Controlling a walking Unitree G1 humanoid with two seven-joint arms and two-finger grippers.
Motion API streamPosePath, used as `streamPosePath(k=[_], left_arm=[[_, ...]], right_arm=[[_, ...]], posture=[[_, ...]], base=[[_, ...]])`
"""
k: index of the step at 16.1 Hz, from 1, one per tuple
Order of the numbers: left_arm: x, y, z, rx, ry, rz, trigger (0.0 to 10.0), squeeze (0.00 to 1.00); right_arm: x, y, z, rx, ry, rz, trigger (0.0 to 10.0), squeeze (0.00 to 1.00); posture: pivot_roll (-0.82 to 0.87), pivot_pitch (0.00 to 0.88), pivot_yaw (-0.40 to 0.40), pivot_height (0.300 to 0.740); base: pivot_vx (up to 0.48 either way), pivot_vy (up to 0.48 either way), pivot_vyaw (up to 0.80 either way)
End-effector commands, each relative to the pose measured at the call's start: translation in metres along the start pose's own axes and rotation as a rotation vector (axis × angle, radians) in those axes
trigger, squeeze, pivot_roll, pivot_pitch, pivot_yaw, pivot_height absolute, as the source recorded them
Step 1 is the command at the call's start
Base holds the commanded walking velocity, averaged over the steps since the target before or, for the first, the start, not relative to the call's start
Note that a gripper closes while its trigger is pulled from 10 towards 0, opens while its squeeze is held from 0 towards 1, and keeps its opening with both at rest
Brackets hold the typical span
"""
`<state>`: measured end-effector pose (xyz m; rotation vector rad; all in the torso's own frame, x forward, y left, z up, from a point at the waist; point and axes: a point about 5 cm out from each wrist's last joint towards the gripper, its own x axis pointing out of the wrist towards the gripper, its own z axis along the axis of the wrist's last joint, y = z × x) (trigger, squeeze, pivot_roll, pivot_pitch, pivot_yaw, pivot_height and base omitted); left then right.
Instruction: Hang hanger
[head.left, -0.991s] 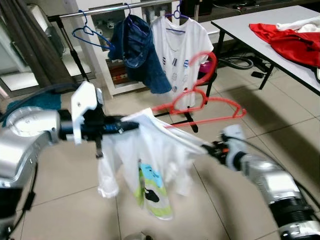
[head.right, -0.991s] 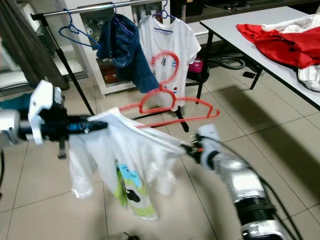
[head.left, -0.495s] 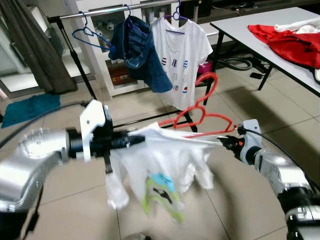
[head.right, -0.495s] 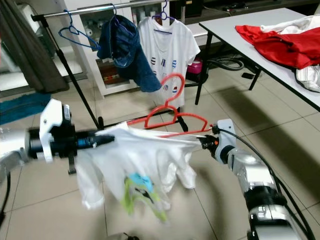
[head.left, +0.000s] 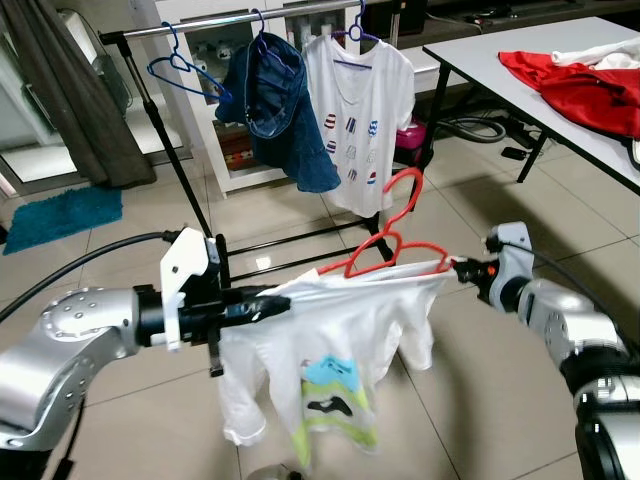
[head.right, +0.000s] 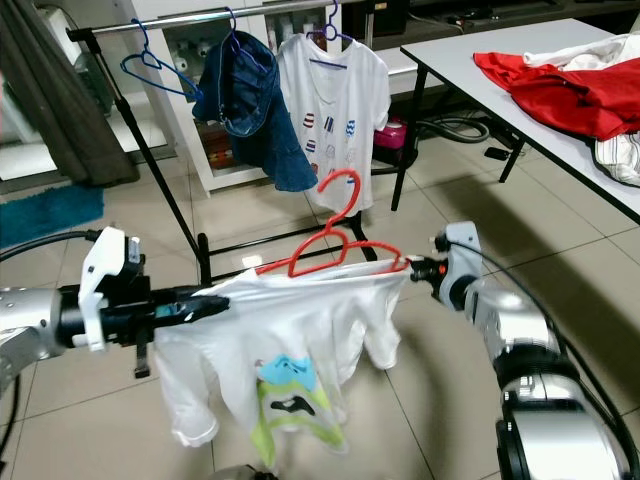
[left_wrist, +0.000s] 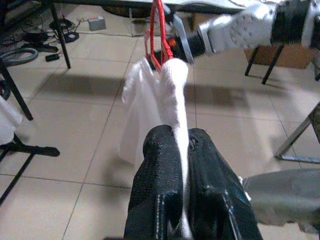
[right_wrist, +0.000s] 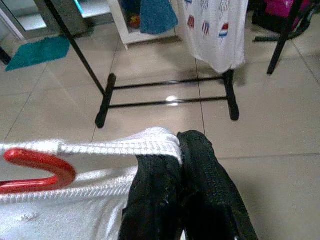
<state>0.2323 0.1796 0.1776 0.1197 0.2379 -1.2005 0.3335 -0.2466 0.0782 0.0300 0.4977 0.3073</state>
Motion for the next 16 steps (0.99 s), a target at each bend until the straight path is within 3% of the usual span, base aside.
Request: streamPosePath(k=[1, 3, 5, 8, 11, 16], left_arm=[[-0.039, 0.009, 0.020, 0.103, 0.000, 0.085, 0.0, 0.00], [-0.044, 0.011, 0.020, 0.115, 0.032, 0.092, 0.0, 0.00], [-0.048, 0.013, 0.012, 0.143, 0.126, 0.097, 0.0, 0.00], [-0.046, 0.022, 0.002, 0.181, 0.208, 0.161, 0.0, 0.00], [-0.032, 0.033, -0.004, 0.217, 0.228, 0.211, 0.0, 0.00], [-0.009, 0.039, -0.026, 0.233, 0.310, 0.204, 0.0, 0.00]], right_arm=[[-0.059, -0.080, -0.017, 0.025, 0.114, -0.386, 0.0, 0.00], [-0.063, -0.086, -0.012, 0.024, 0.100, -0.407, 0.0, 0.00], [-0.064, -0.088, -0.007, 0.020, 0.085, -0.405, 0.0, 0.00], [-0.062, -0.086, 0.001, 0.003, 0.056, -0.376, 0.0, 0.00], [-0.056, -0.078, 0.010, -0.026, 0.023, -0.300, 0.0, 0.00], [-0.054, -0.069, 0.020, -0.060, -0.013, -0.219, 0.0, 0.00]], posture=[[-0.11, 0.000, 0.096, 0.740], [-0.11, 0.000, 0.096, 0.740], [-0.11, 0.000, 0.100, 0.740], [-0.11, 0.000, 0.106, 0.740], [-0.12, 0.000, 0.118, 0.740], [-0.15, 0.000, 0.136, 0.740]], base=[[0.000, 0.000, 0.00], [0.000, 0.000, 0.00], [0.000, 0.000, 0.00], [0.000, 0.000, 0.00], [0.000, 0.000, 0.00], [0.000, 0.000, 0.00]])
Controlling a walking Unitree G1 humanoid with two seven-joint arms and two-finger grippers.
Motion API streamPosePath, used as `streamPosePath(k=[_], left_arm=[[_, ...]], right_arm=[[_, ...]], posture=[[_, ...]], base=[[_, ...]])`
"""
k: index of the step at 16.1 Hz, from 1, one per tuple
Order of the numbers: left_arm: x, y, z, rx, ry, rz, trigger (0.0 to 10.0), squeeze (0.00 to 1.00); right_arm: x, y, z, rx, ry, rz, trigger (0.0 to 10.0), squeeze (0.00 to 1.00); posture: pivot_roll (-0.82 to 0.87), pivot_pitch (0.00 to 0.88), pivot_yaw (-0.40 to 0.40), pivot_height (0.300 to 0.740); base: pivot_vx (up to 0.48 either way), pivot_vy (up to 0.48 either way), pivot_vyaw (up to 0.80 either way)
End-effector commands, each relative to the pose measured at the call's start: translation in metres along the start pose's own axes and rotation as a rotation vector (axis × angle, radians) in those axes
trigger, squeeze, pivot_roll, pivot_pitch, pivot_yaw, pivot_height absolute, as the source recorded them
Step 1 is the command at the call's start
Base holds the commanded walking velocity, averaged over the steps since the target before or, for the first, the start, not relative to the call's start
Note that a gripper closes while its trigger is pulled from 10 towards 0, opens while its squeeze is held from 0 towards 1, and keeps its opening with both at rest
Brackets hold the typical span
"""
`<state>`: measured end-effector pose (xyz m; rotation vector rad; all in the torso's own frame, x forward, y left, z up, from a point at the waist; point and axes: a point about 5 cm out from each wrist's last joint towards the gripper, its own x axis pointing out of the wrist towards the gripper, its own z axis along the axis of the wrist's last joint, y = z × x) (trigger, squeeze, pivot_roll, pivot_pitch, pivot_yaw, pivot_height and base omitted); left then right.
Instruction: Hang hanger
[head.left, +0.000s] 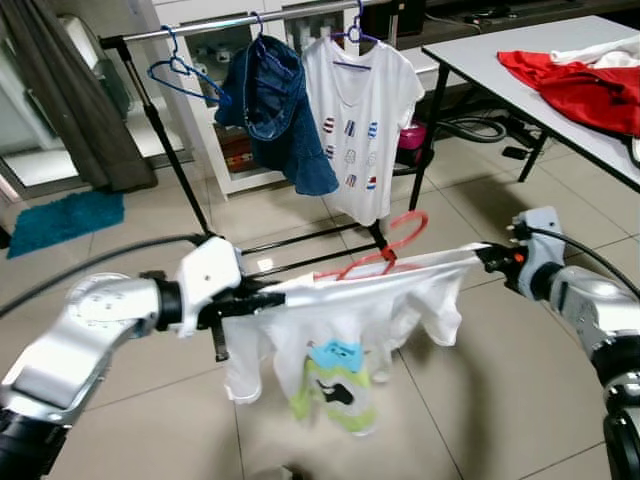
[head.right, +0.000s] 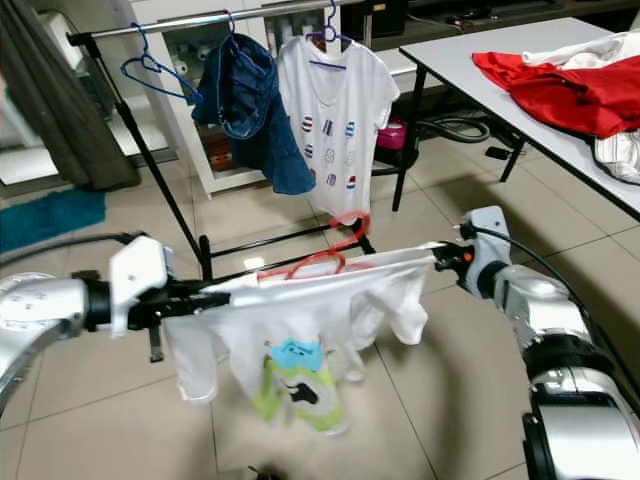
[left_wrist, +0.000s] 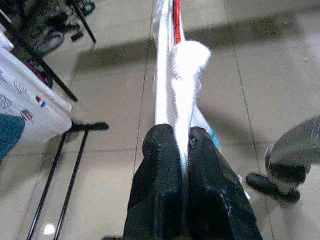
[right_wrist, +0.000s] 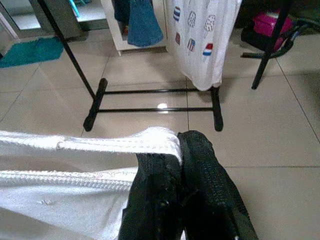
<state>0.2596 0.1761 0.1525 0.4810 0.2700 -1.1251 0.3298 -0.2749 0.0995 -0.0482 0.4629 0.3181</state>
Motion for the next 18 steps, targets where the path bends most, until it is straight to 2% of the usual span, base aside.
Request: streamPosePath(k=[1, 4, 7, 8, 10, 12, 13, 14, 16, 18], left_arm=[[-0.017, 0.017, -0.016, -0.030, 0.102, 0.119, 0.0, 0.00], [-0.003, 0.024, -0.010, -0.040, 0.028, 0.187, 0.0, 0.00], [0.009, 0.021, -0.009, -0.064, -0.032, 0.176, 0.0, 0.00], [0.013, 0.018, -0.009, -0.060, -0.038, 0.152, 0.0, 0.00], [0.027, 0.002, -0.012, -0.036, -0.015, 0.039, 0.0, 0.00], [0.030, 0.000, -0.014, -0.023, 0.006, 0.021, 0.0, 0.00], [0.032, -0.002, -0.015, -0.008, 0.017, 0.010, 0.0, 0.00], [0.032, -0.001, -0.015, -0.006, 0.013, 0.018, 0.0, 0.00], [0.032, 0.005, -0.008, -0.013, -0.046, 0.065, 0.0, 0.00], [0.030, 0.003, -0.001, -0.022, -0.109, 0.054, 0.0, 0.00]], right_arm=[[-0.032, -0.042, 0.004, 0.007, 0.009, -0.190, 0.0, 0.00], [-0.028, -0.027, 0.005, -0.008, -0.009, -0.137, 0.0, 0.00], [-0.025, -0.013, 0.007, -0.006, -0.022, -0.106, 0.0, 0.00], [-0.025, -0.008, 0.008, -0.005, -0.029, -0.099, 0.0, 0.00], [-0.020, 0.014, 0.016, -0.008, -0.062, -0.059, 0.0, 0.00], [-0.015, 0.025, 0.021, -0.017, -0.075, -0.027, 0.0, 0.00], [-0.012, 0.038, 0.022, -0.034, -0.072, 0.007, 0.0, 0.00], [-0.010, 0.044, 0.020, -0.052, -0.061, 0.023, 0.0, 0.00], [-0.006, 0.060, 0.008, -0.112, -0.010, 0.065, 0.0, 0.00], [-0.003, 0.070, 0.004, -0.122, 0.006, 0.087, 0.0, 0.00]], posture=[[-0.15, 0.000, 0.137, 0.740], [-0.15, 0.000, 0.127, 0.740], [-0.14, 0.000, 0.114, 0.740], [-0.13, 0.000, 0.109, 0.740], [-0.13, 0.000, 0.106, 0.740], [-0.13, 0.000, 0.104, 0.740], [-0.13, 0.000, 0.103, 0.740], [-0.13, 0.000, 0.102, 0.740], [-0.13, 0.000, 0.090, 0.740], [-0.13, 0.000, 0.084, 0.740]], base=[[0.000, 0.000, 0.00], [0.000, 0.000, 0.00], [0.000, 0.000, 0.00], [0.000, 0.000, 0.00], [0.000, 0.000, 0.00], [0.000, 0.000, 0.00], [0.000, 0.000, 0.00], [0.000, 0.000, 0.00], [0.000, 0.000, 0.00], [0.000, 0.000, 0.00]])
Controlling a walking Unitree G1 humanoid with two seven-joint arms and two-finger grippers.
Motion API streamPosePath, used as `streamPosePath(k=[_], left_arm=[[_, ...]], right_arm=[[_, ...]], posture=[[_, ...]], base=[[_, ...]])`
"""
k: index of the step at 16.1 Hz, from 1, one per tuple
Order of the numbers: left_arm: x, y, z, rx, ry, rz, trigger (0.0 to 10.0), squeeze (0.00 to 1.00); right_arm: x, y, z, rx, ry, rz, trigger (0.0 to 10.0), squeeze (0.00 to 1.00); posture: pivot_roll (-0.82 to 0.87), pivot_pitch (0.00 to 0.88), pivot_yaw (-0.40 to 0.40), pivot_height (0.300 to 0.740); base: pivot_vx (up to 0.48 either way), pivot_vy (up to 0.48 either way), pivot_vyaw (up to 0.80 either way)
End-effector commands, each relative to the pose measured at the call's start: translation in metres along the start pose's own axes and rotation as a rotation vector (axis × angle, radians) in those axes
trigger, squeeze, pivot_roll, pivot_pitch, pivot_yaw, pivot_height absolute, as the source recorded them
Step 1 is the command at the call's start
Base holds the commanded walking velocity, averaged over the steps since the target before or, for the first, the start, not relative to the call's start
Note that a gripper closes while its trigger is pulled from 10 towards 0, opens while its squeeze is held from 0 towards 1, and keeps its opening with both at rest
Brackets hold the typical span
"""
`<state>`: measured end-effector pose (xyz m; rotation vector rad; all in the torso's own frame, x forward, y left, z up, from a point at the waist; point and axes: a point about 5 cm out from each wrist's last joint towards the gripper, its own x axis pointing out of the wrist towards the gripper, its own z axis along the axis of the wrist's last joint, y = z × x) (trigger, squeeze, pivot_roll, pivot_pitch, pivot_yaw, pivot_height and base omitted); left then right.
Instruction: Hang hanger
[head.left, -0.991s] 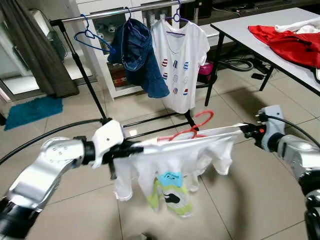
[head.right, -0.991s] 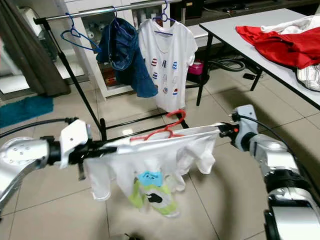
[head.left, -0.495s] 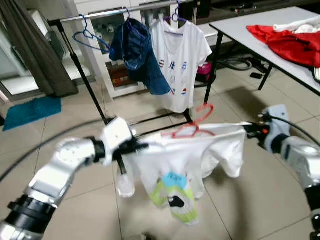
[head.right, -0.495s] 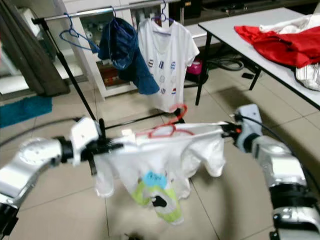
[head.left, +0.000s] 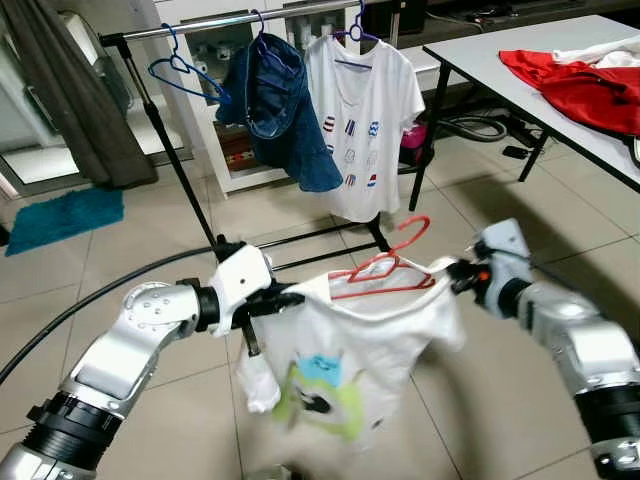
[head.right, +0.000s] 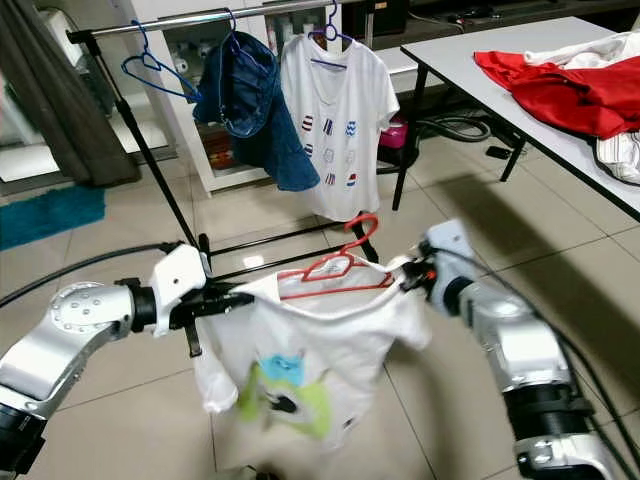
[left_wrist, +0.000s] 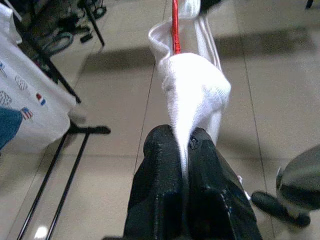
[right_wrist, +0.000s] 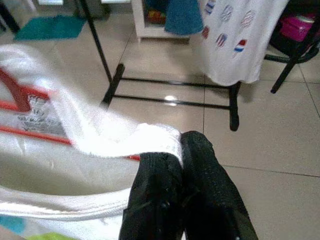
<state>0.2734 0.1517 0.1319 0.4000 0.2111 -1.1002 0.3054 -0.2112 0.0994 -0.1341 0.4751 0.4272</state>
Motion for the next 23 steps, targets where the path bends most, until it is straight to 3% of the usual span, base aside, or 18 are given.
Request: streamPosePath(k=[1, 5, 6, 8, 16, 18, 20, 22, 23], left_arm=[[-0.004, -0.004, 0.008, 0.009, -0.044, -0.024, 0.0, 0.00], [-0.015, -0.007, -0.012, 0.045, 0.095, -0.030, 0.0, 0.00], [-0.018, -0.007, -0.015, 0.040, 0.113, -0.031, 0.0, 0.00], [-0.017, -0.009, -0.016, 0.047, 0.128, -0.030, 0.0, 0.00], [0.023, -0.006, 0.004, 0.018, -0.012, -0.006, 0.0, 0.00], [0.027, -0.011, 0.001, 0.032, 0.021, -0.045, 0.0, 0.00], [0.024, -0.004, -0.008, 0.056, 0.085, 0.003, 0.0, 0.00], [0.021, 0.005, -0.008, 0.049, 0.078, 0.067, 0.0, 0.00], [0.017, 0.011, -0.007, 0.039, 0.061, 0.105, 0.0, 0.00]], right_arm=[[0.003, 0.006, 0.006, -0.034, -0.007, 0.010, 0.0, 0.00], [-0.001, -0.008, 0.012, -0.056, -0.001, -0.048, 0.0, 0.00], [-0.004, -0.016, 0.015, -0.063, -0.003, -0.072, 0.0, 0.00], [-0.003, -0.018, 0.021, -0.076, -0.008, -0.067, 0.0, 0.00], [0.005, 0.012, 0.015, -0.059, 0.004, 0.031, 0.0, 0.00], [0.006, 0.015, 0.016, -0.052, -0.004, 0.031, 0.0, 0.00], [0.004, 0.017, 0.017, -0.050, -0.012, 0.031, 0.0, 0.00], [0.000, 0.020, 0.013, -0.057, -0.001, 0.031, 0.0, 0.00], [-0.002, 0.021, 0.009, -0.070, 0.011, 0.014, 9.1, 0.00]], posture=[[-0.13, 0.000, 0.082, 0.740], [-0.12, 0.000, 0.072, 0.740], [-0.12, 0.000, 0.071, 0.740], [-0.12, 0.000, 0.065, 0.740], [-0.13, 0.000, 0.071, 0.740], [-0.14, 0.000, 0.077, 0.740], [-0.14, 0.000, 0.077, 0.740], [-0.13, 0.000, 0.071, 0.740], [-0.13, 0.000, 0.067, 0.740]], base=[[0.000, 0.000, 0.00], [0.000, 0.000, 0.00], [0.000, 0.000, 0.00], [0.000, 0.000, 0.00], [0.000, 0.000, 0.00], [0.000, 0.000, 0.00], [0.000, 0.000, 0.00], [0.000, 0.000, 0.00], [0.000, 0.000, 0.00]])
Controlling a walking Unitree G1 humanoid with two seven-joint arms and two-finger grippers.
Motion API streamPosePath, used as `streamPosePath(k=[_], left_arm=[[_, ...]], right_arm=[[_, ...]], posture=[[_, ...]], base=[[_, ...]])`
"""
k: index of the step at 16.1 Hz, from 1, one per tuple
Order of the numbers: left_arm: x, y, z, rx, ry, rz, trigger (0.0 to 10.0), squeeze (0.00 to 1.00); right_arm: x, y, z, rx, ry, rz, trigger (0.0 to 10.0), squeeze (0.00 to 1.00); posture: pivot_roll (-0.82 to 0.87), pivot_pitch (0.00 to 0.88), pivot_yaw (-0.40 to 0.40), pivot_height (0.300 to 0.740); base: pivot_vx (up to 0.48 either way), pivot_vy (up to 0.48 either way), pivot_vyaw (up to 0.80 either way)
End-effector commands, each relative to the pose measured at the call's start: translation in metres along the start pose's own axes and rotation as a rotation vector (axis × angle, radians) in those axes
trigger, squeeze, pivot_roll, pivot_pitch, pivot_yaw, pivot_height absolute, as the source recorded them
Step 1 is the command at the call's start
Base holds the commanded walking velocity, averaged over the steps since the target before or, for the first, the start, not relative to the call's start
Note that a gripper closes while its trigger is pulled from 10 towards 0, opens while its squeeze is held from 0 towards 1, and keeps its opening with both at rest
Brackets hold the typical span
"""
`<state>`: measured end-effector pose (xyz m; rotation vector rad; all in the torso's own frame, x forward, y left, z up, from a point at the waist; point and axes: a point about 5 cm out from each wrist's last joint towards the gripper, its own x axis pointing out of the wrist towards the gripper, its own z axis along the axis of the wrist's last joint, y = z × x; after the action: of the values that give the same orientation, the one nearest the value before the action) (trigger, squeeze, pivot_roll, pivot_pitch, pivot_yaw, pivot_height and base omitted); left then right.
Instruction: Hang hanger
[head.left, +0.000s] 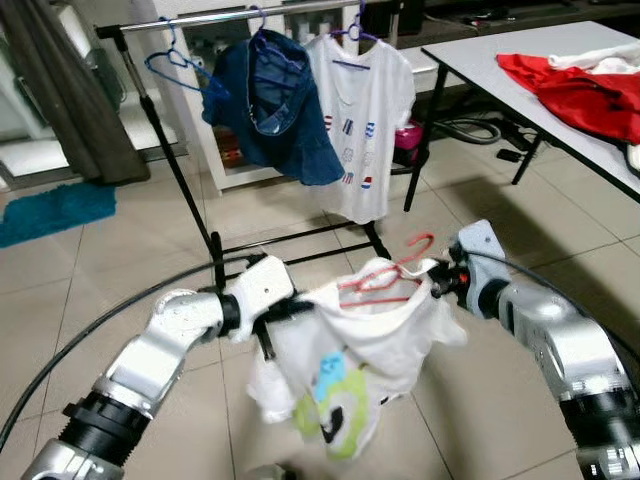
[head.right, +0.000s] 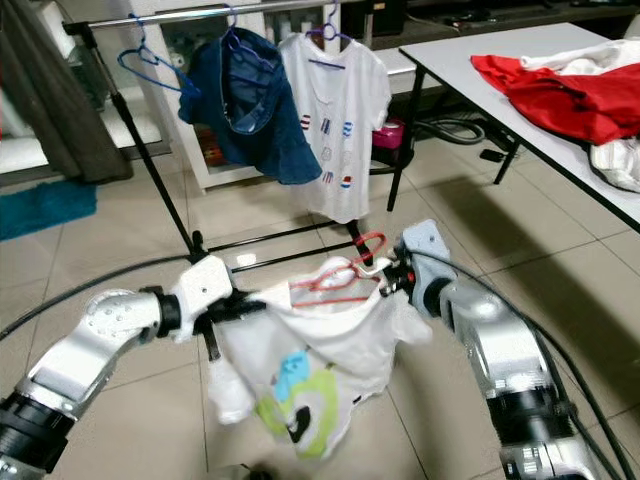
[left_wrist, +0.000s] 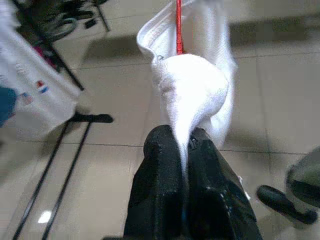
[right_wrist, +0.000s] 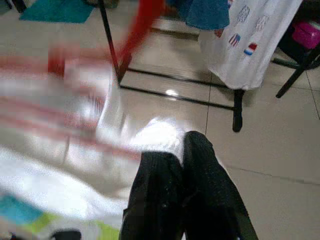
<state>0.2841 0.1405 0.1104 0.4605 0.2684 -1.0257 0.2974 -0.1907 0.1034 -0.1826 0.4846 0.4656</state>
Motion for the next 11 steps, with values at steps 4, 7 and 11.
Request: streamPosePath(k=[4, 7, 11], left_arm=[[-0.020, 0.036, 0.013, 0.015, -0.086, 0.182, 0.0, 0.00], [-0.017, 0.036, 0.024, 0.008, -0.171, 0.159, 0.0, 0.00], [-0.023, 0.036, 0.027, 0.048, -0.231, 0.114, 0.0, 0.00]], right_arm=[[-0.011, 0.012, -0.004, 0.038, -0.025, 0.023, 10.0, 1.00], [-0.012, 0.048, 0.004, 0.017, -0.119, 0.201, 10.0, 1.00], [-0.023, 0.031, 0.034, -0.109, -0.316, 0.187, 10.0, 1.00]], posture=[[-0.14, 0.000, 0.072, 0.740], [-0.14, 0.000, 0.078, 0.740], [-0.15, 0.000, 0.081, 0.740]], base=[[0.000, 0.000, 0.00], [0.000, 0.000, 0.00], [0.000, 0.000, 0.00]])
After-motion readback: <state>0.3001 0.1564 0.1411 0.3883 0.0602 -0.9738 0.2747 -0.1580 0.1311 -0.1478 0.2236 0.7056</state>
